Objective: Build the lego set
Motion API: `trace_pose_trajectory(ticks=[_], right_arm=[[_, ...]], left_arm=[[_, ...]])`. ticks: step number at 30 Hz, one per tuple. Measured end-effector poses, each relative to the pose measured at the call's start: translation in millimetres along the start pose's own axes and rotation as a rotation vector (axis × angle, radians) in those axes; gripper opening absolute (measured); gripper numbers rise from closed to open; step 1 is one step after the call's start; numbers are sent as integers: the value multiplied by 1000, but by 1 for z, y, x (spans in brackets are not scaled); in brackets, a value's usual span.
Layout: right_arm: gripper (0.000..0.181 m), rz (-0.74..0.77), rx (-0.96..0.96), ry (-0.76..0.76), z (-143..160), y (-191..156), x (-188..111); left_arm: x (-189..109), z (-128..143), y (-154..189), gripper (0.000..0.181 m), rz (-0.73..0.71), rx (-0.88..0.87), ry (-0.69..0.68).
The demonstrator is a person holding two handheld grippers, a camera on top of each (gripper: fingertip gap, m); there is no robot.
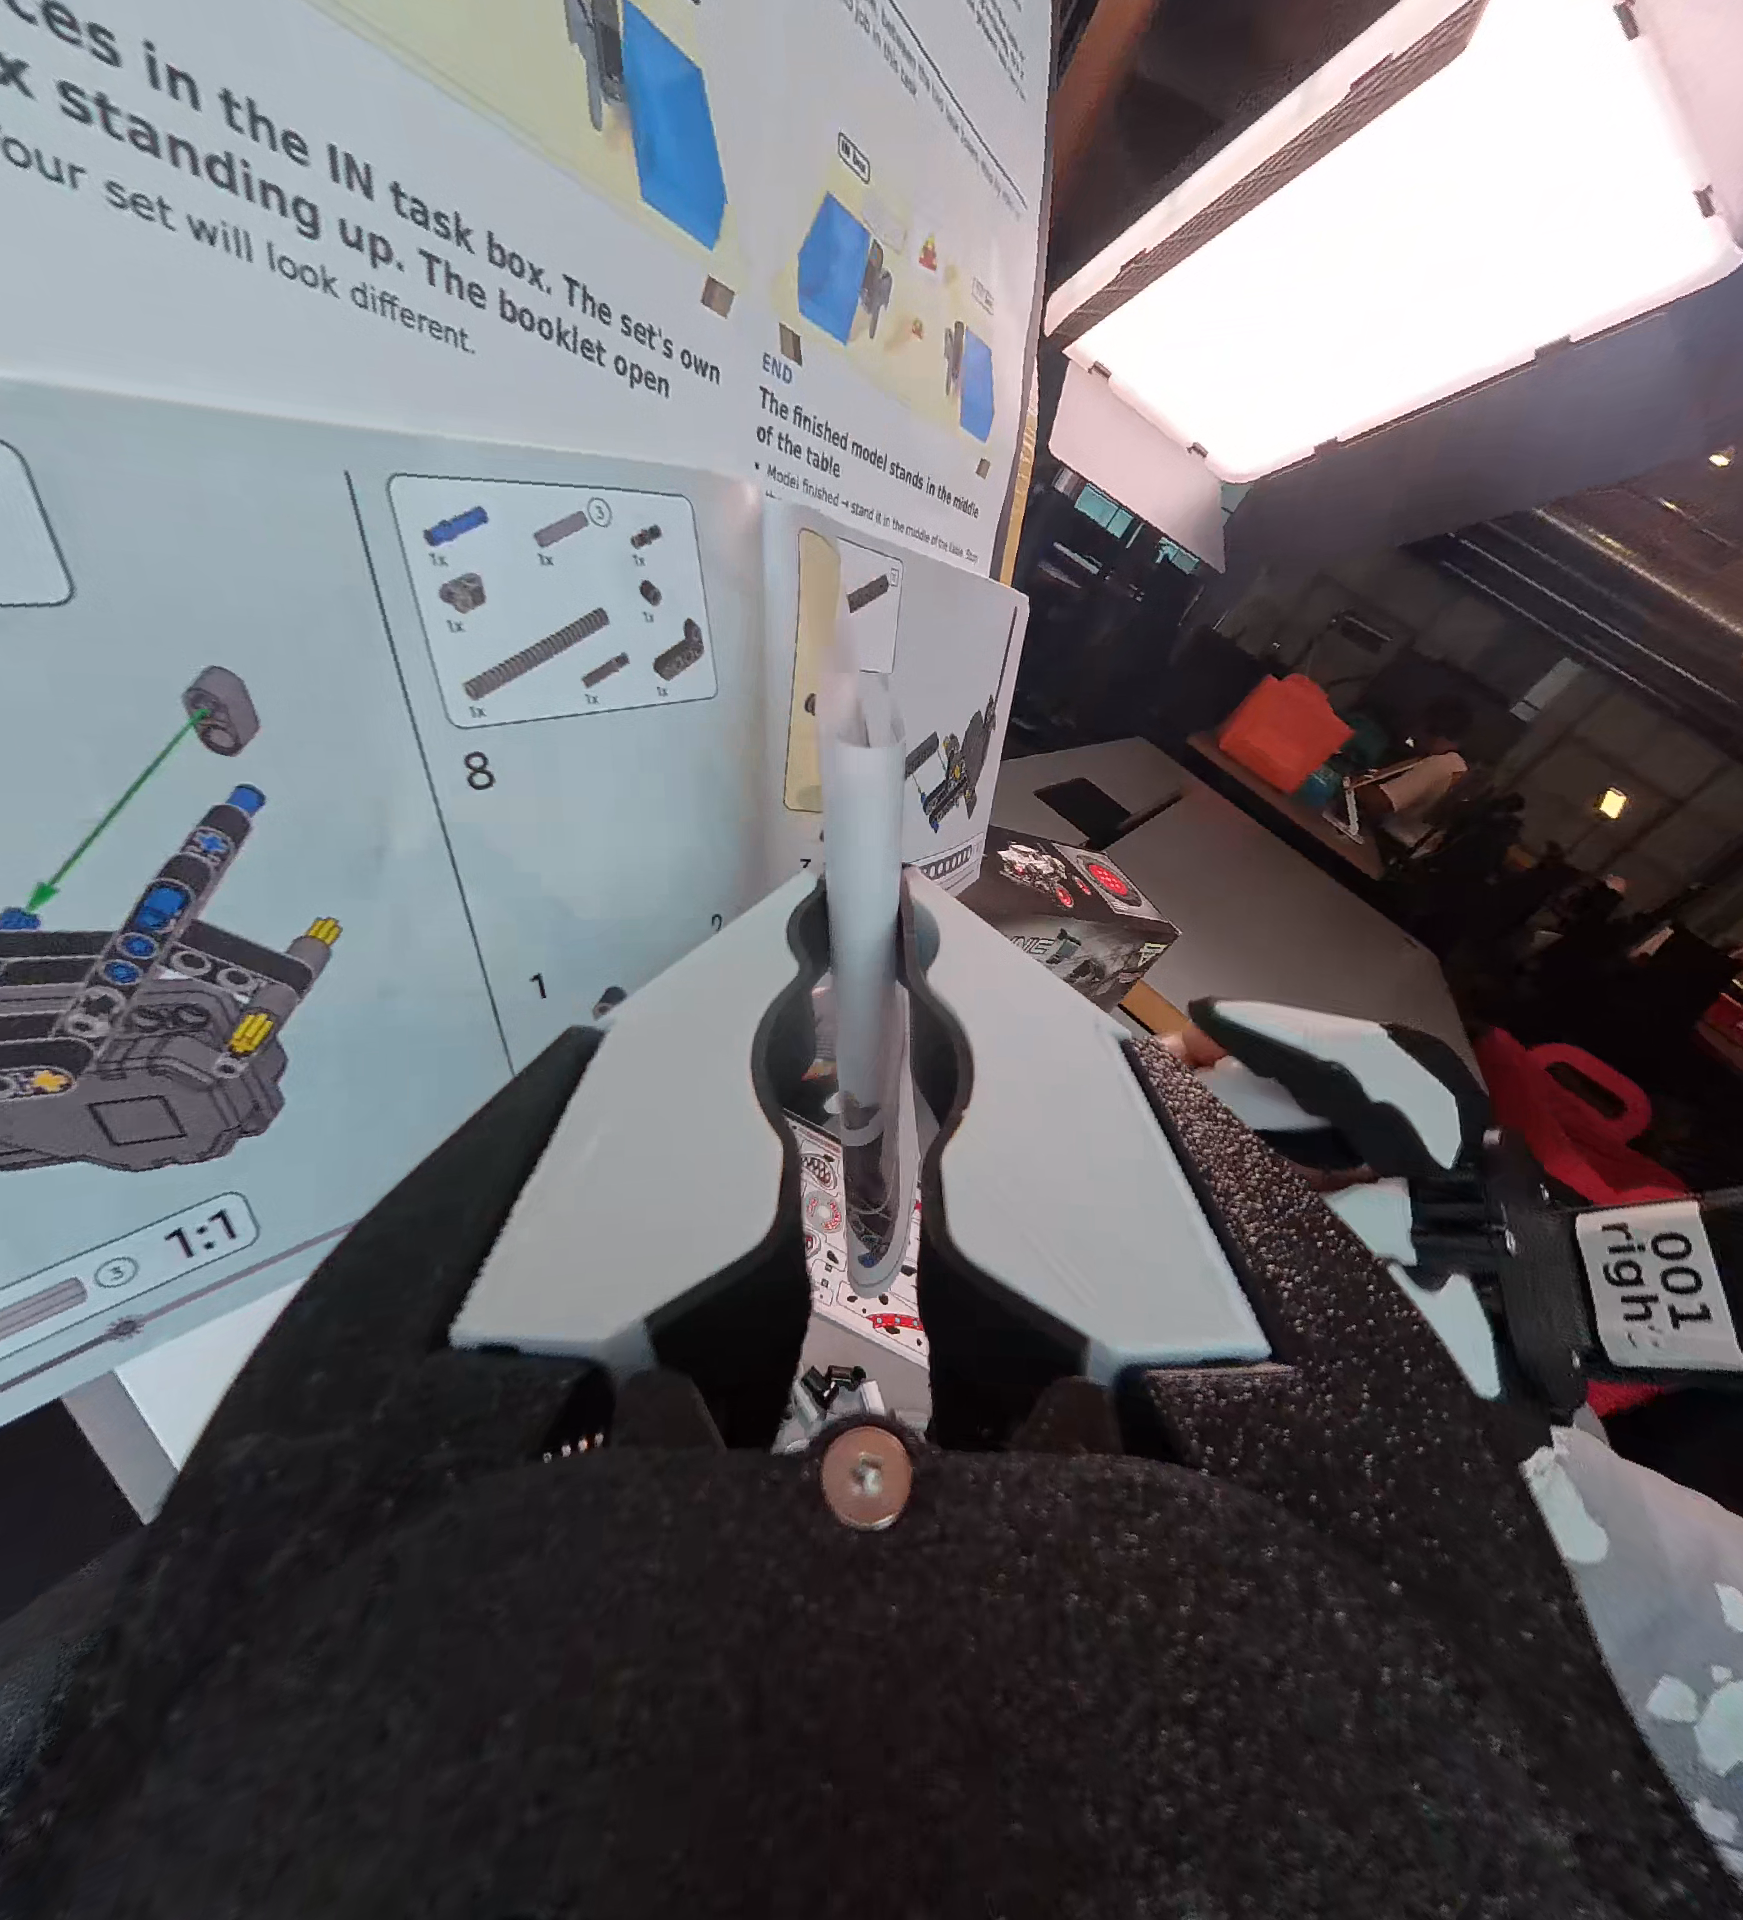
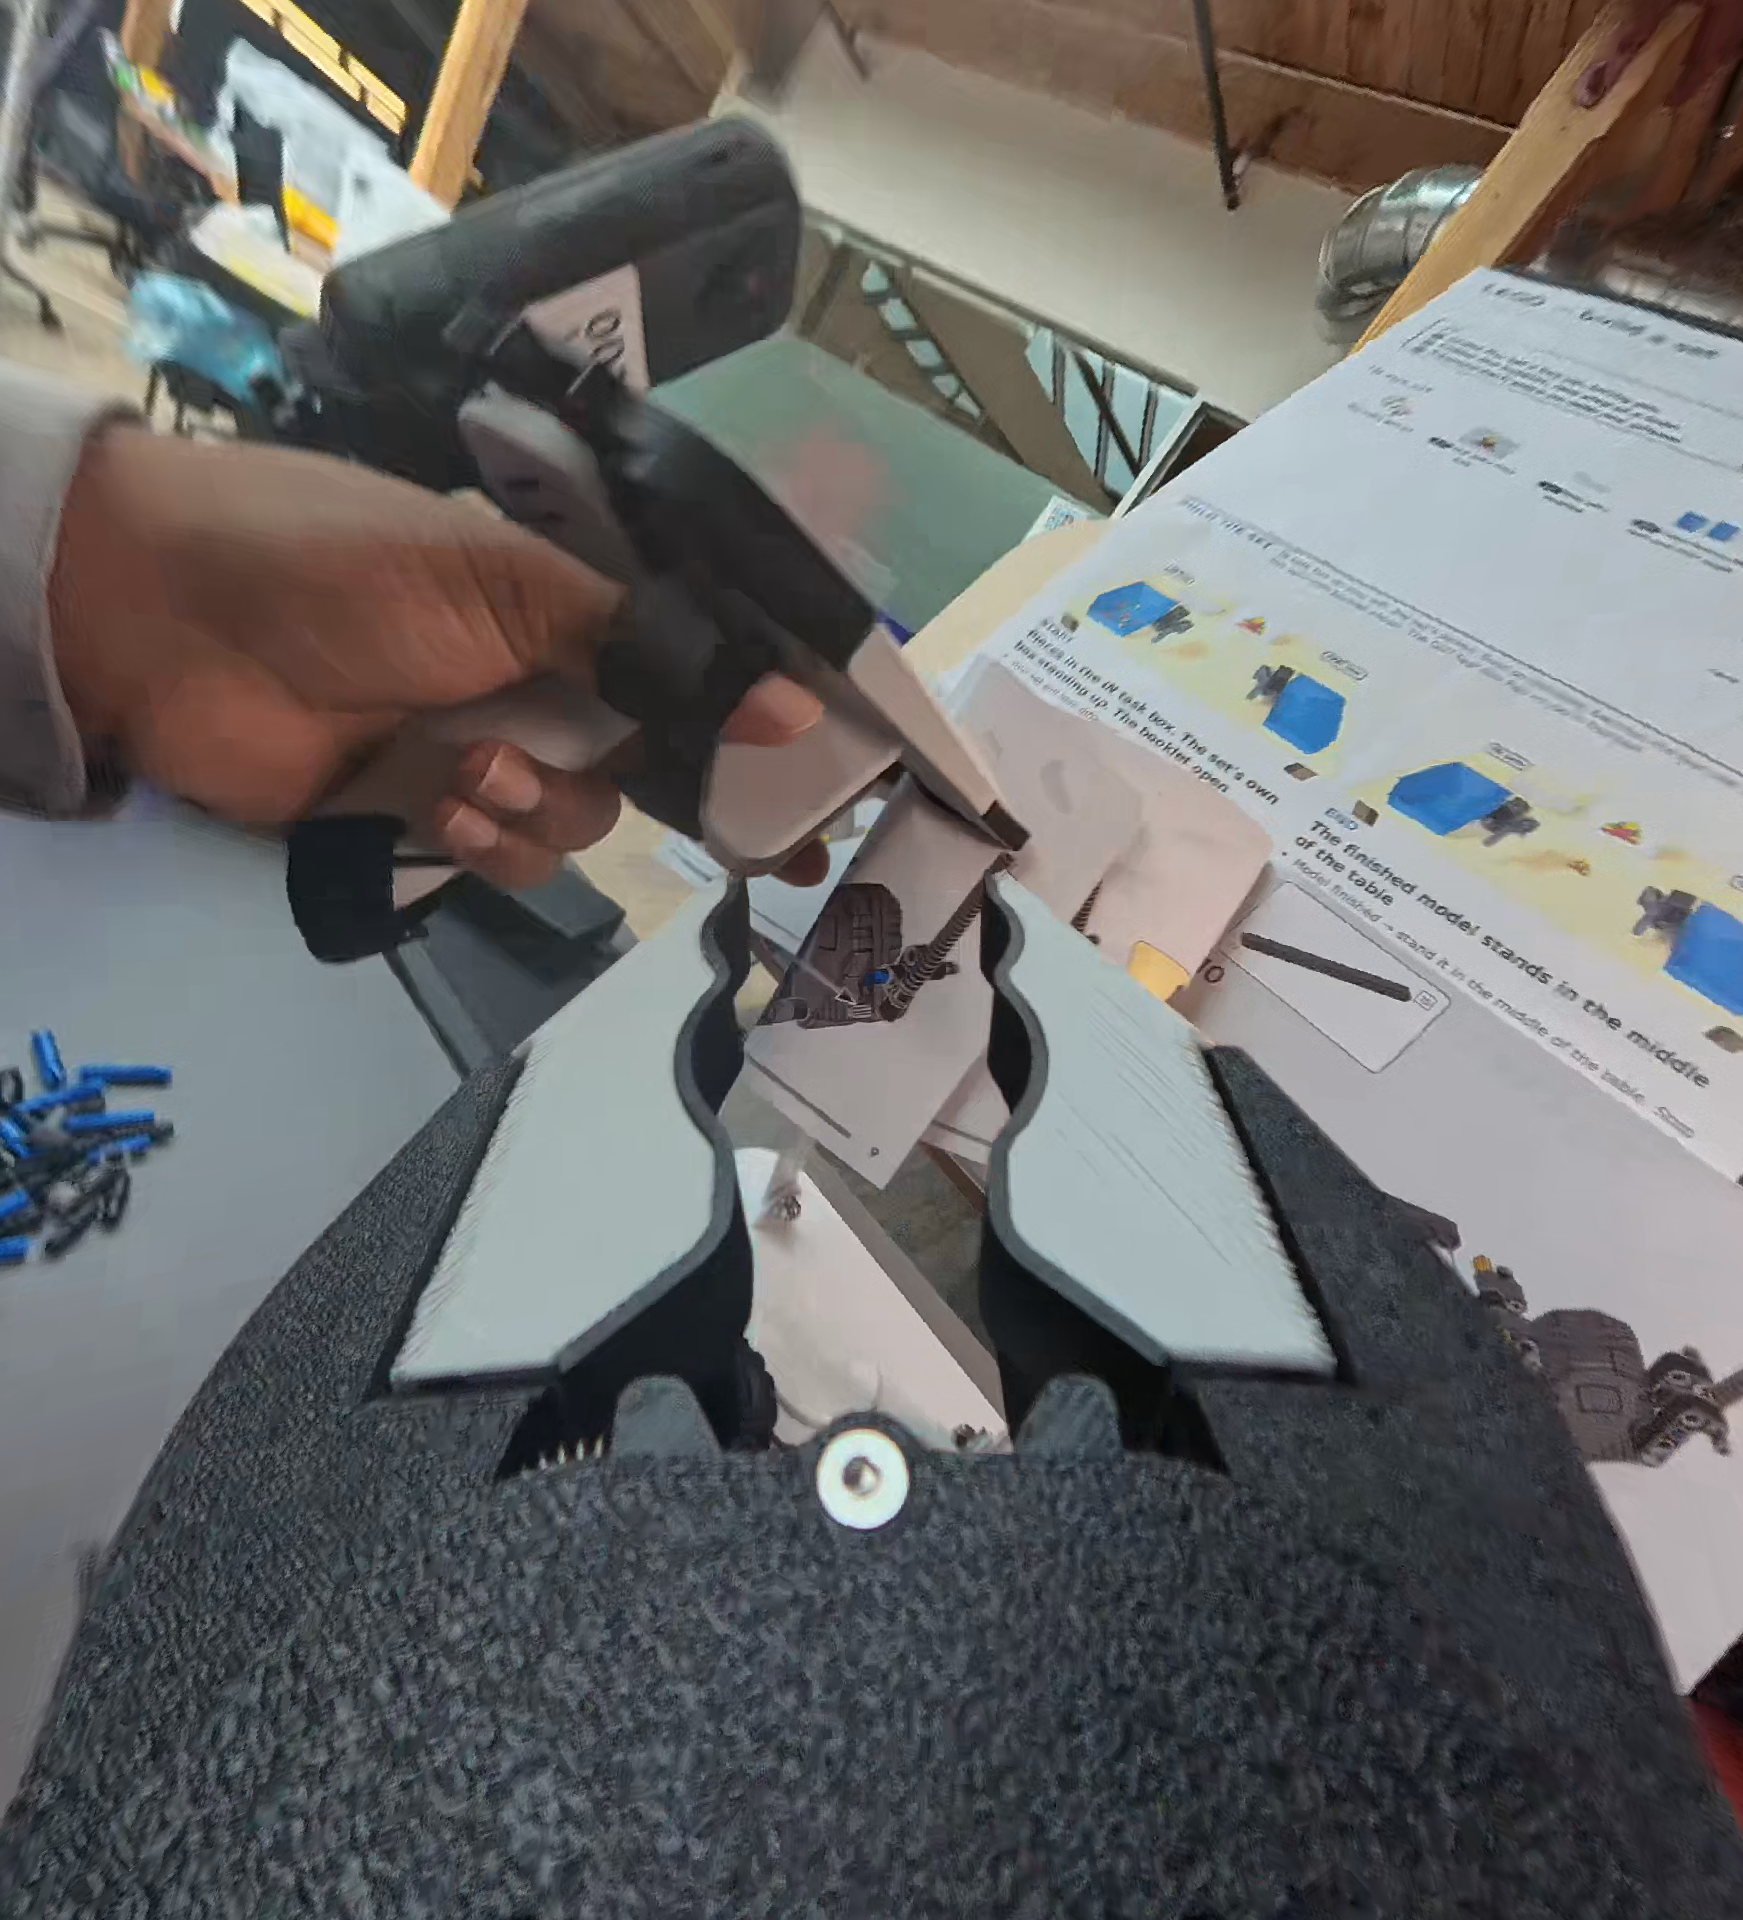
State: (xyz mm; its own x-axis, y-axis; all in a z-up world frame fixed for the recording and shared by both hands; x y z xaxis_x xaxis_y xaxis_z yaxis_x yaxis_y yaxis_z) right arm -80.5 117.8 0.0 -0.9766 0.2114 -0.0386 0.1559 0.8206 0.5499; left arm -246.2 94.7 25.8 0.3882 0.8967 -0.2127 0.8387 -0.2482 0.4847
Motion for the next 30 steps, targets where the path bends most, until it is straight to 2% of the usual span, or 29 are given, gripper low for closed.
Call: trace_pose_trajectory(ticks=[1, 3, 5, 8, 10, 11, 13, 15, 18, 20, 22, 24, 26, 28, 30], right_arm=[[34, 16, 105, 52, -1, 10, -8], [20, 122, 304, 60, 8, 41, -13], [17, 211, 393, -65, 23, 67, -1], [50, 124, 406, -247, 24, 69, 36], [58, 203, 360, -370, 20, 64, 60], [73, 232, 348, -403, 19, 61, 71], [85, 293, 350, -446, 20, 56, 86], [95, 344, 356, -442, 22, 49, 94], [104, 411, 328, -435, 25, 40, 100], [107, 443, 306, -434, 26, 37, 104], [107, 461, 303, -429, 28, 36, 106], [106, 467, 297, -427, 28, 35, 107], [105, 462, 294, -429, 28, 35, 106], [103, 448, 293, -432, 29, 36, 104], [102, 428, 302, -429, 29, 37, 102]], left_arm=[[-4, -1, -3, 11, 1, 2, 4], [-13, -6, -10, 12, 2, -1, 11], [-21, -13, -14, 13, -8, -1, 24], [-30, -25, -17, 19, -36, 13, 40], [-38, -32, -15, 29, -62, 10, 64], [-46, -36, -13, 30, -81, -1, 105], [-71, -41, -5, 32, -105, -21, 255], [-97, -32, 1, 34, -142, -52, 396], [-112, 11, -8, 37, -240, -161, 449], [-102, 50, -21, 44, -249, -285, 423], [-80, 85, -30, 48, -176, -428, 389], [-53, 108, -36, 55, -74, -556, 337], [-28, 118, -47, 62, 67, -739, 343], [-12, 122, -62, 69, 246, -960, 444], [-1, 123, -74, 71, 320, -1067, 531]])
Point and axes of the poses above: each gripper's, where its closed fingertips meet, x out along the fingers, z out of its underside, y = z × x across the jaws, the point moved 9 cm from there along -x, back along the fingers, and after that the axes turned 12 degrees about -y, right-handed, at the moved point
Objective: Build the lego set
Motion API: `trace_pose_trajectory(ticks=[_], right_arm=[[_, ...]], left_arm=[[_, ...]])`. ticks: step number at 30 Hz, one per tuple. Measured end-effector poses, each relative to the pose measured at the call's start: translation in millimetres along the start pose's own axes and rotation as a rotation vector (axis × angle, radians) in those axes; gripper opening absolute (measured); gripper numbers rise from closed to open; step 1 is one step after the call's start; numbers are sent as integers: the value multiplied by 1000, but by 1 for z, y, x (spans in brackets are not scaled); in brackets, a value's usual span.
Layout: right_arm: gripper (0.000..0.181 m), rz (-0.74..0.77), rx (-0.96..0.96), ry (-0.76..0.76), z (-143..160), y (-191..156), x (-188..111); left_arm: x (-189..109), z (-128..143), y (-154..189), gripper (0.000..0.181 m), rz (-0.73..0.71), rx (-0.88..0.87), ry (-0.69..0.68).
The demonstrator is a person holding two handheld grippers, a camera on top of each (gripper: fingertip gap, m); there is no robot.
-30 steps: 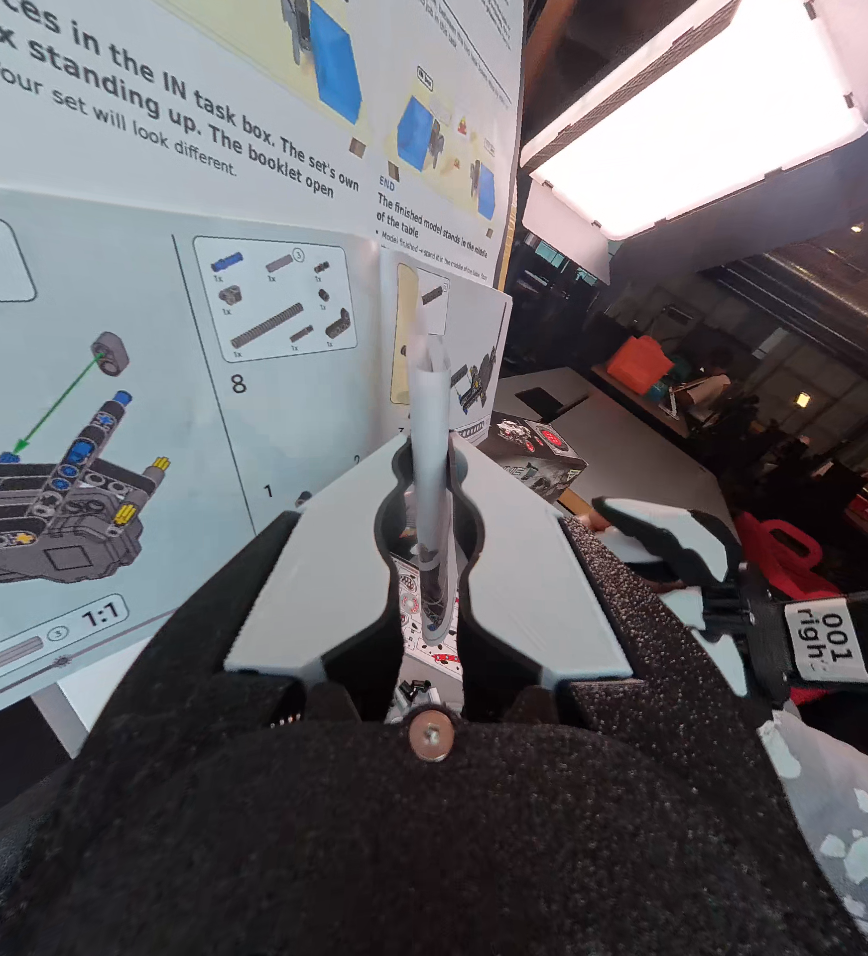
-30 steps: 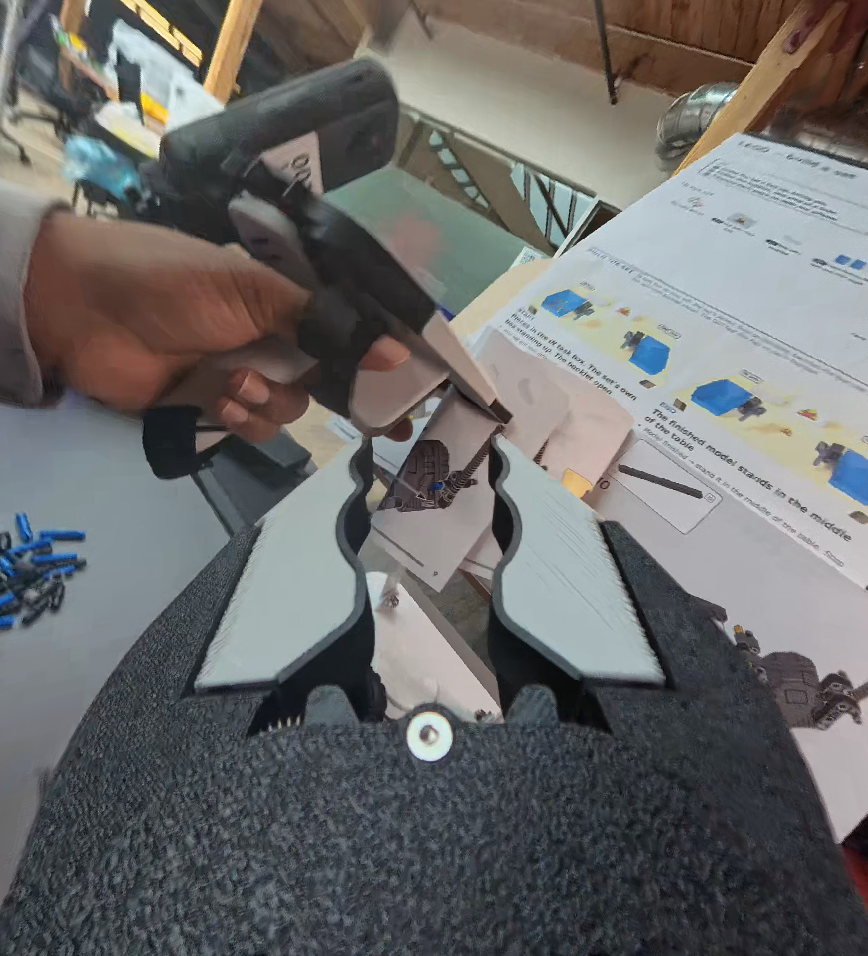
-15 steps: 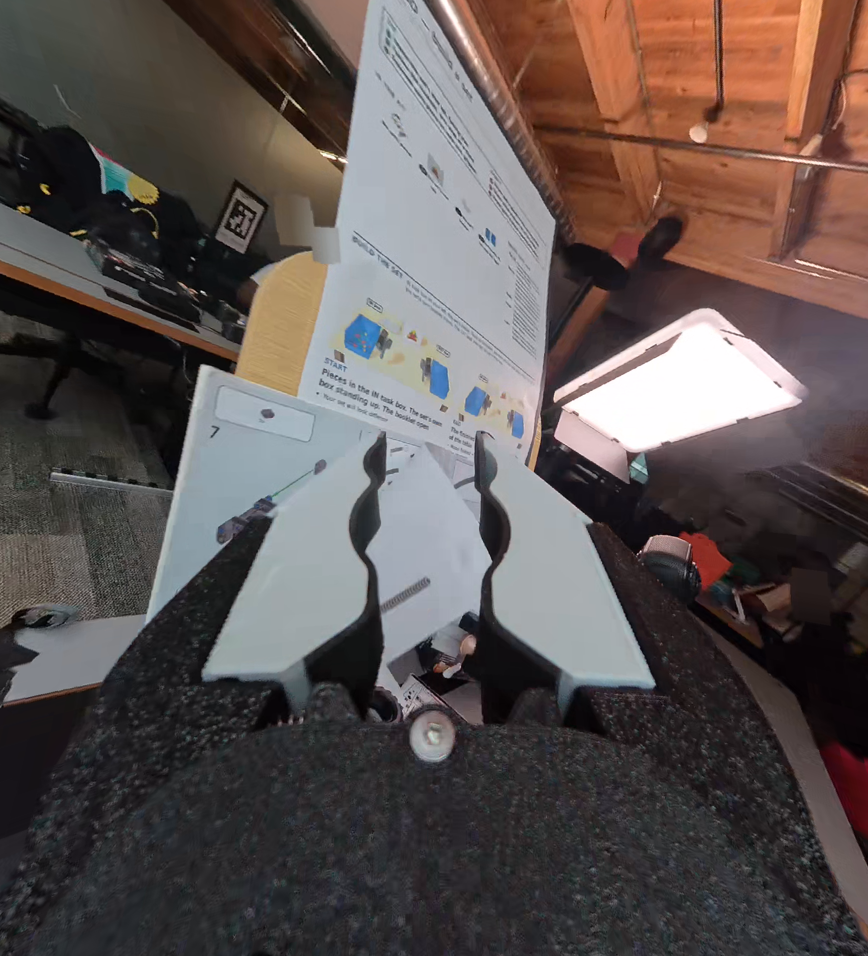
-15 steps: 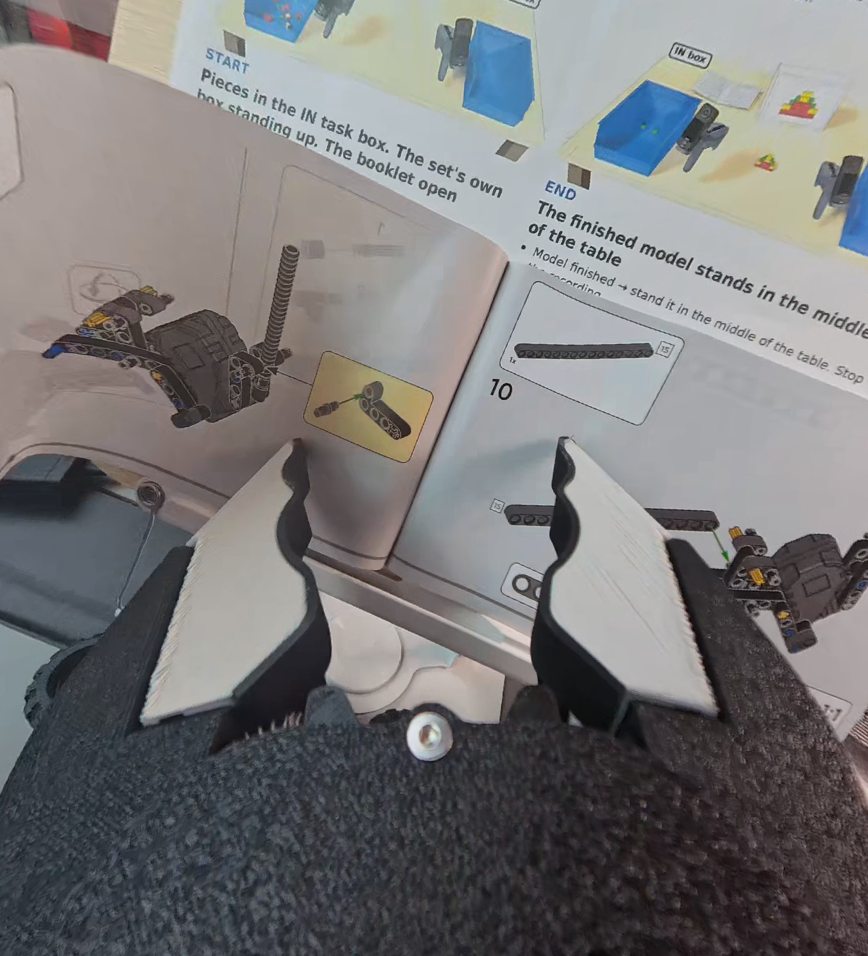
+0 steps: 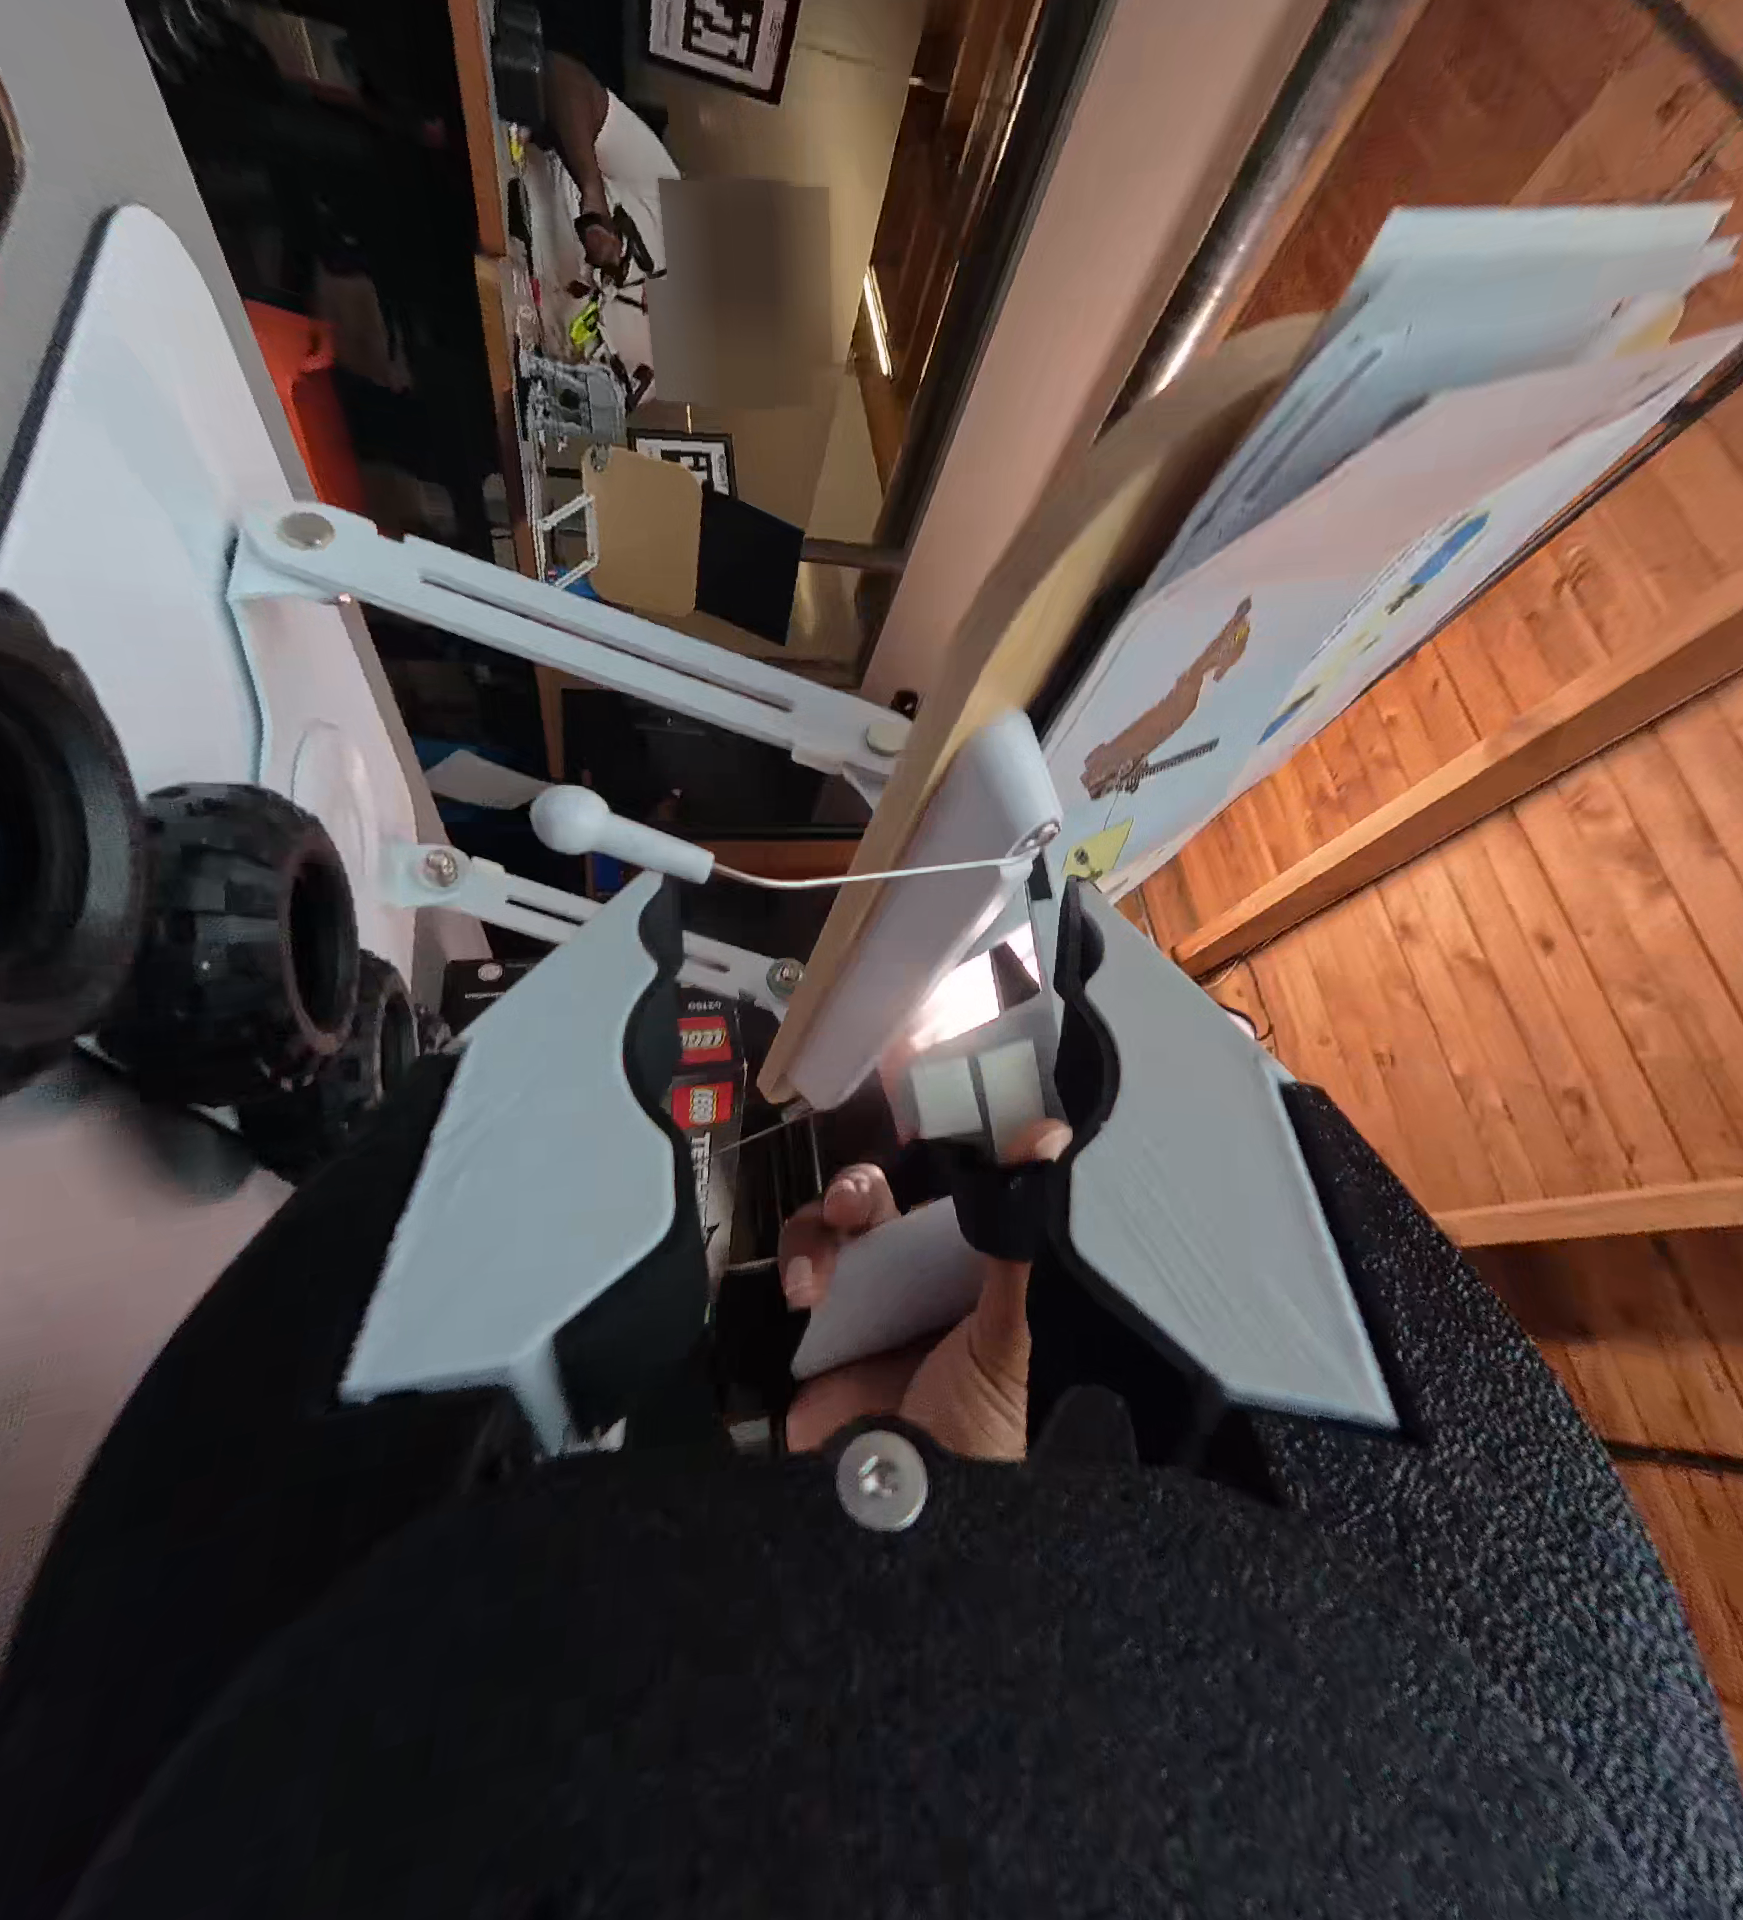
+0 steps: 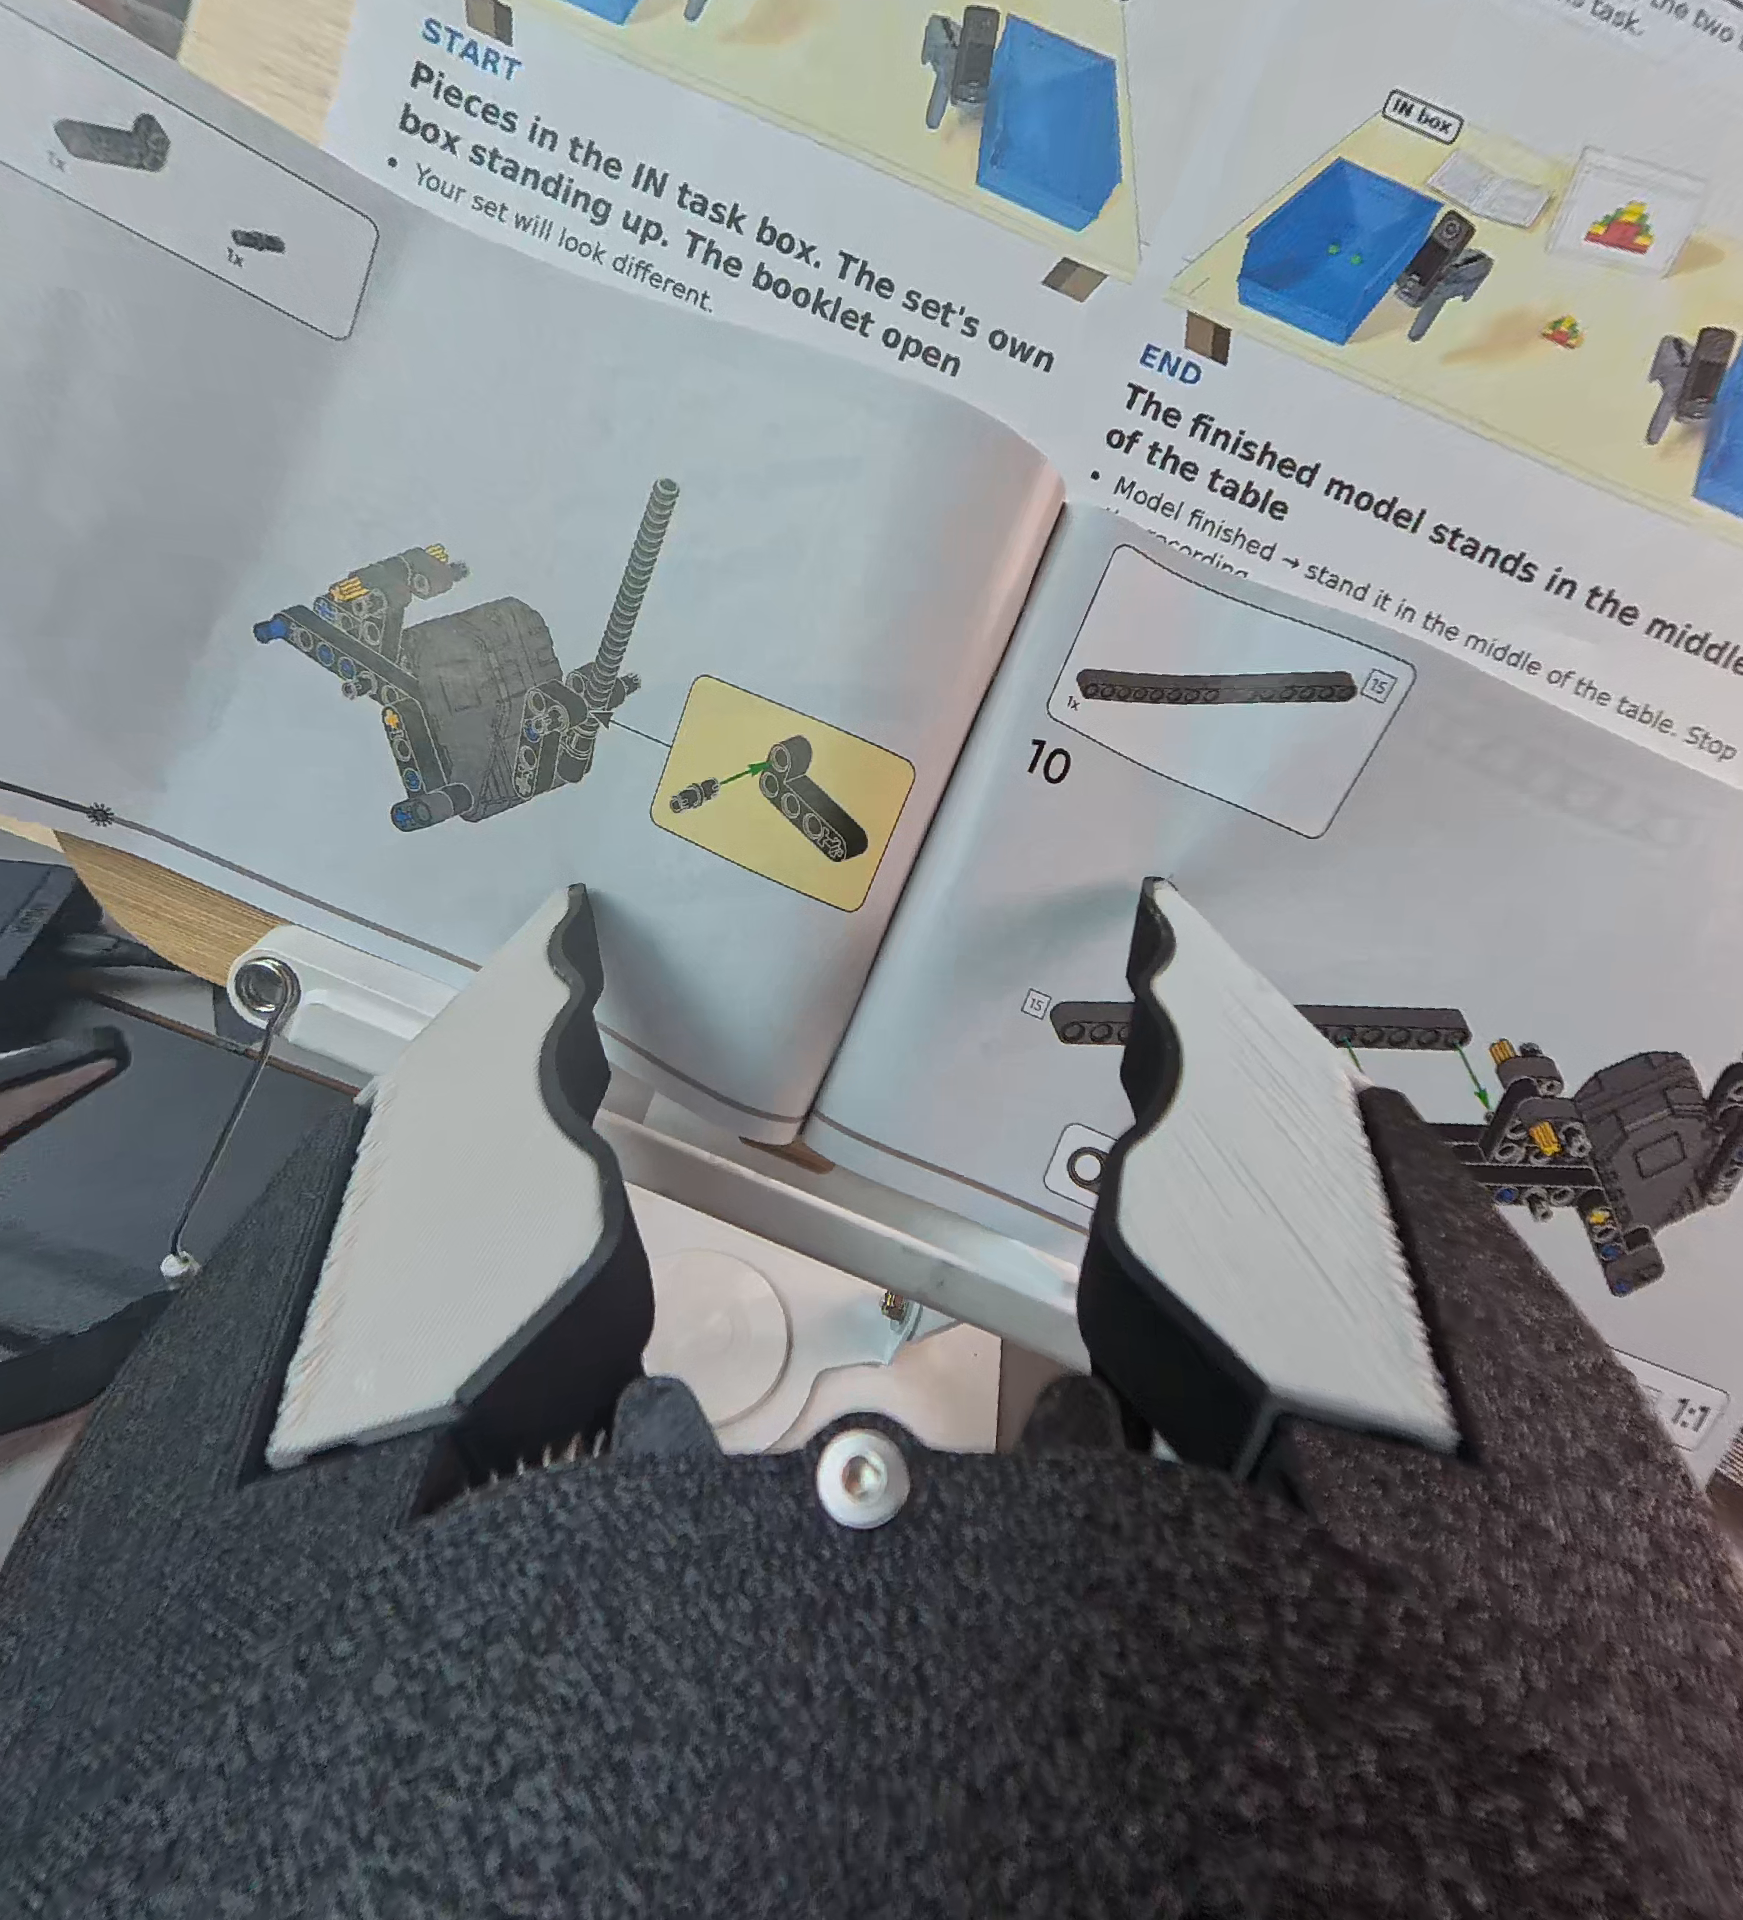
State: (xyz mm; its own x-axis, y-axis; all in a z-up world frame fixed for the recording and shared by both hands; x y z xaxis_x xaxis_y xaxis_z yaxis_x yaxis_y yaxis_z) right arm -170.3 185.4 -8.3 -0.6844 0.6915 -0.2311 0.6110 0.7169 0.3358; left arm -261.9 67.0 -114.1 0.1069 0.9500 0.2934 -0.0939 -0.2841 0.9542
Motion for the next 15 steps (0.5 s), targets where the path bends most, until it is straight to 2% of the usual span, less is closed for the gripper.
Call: trace_pose_trajectory(ticks=[2, 4, 6, 9, 12, 15], right_arm=[[102, -15, -3, -2, 1, 1, -1], [103, -25, -14, -9, 1, 2, -1], [103, -34, -12, -9, 1, 2, -2], [104, -45, 1, 3, 2, 3, -2], [99, -84, 10, 2, 4, -1, -2], [96, -102, 45, 6, 6, 0, -3]], left_arm=[[2, -10, -8, 49, 42, -42, 74], [-6, -18, -6, 9, 105, -7, 151], [-13, -21, 9, 2, 98, 119, 193], [-14, -16, 47, 0, -84, 411, 184], [5, -7, 83, 0, -318, 804, 58], [32, 4, 102, 0, -542, 1219, -101]])
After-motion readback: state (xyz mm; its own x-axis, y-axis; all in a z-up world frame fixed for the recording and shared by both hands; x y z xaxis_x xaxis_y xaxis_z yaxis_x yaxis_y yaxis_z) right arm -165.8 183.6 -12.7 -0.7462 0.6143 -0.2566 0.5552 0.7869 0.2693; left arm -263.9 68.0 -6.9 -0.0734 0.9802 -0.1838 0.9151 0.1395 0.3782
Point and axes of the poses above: each gripper's, where its closed fingertips meet, x out along the fingers, z out of its underside, y = z × x across the jaws, the point moved 9 cm from there along -x, back along the fingers, and after that the axes turned 12 degrees about -y, right-handed, at the moved point
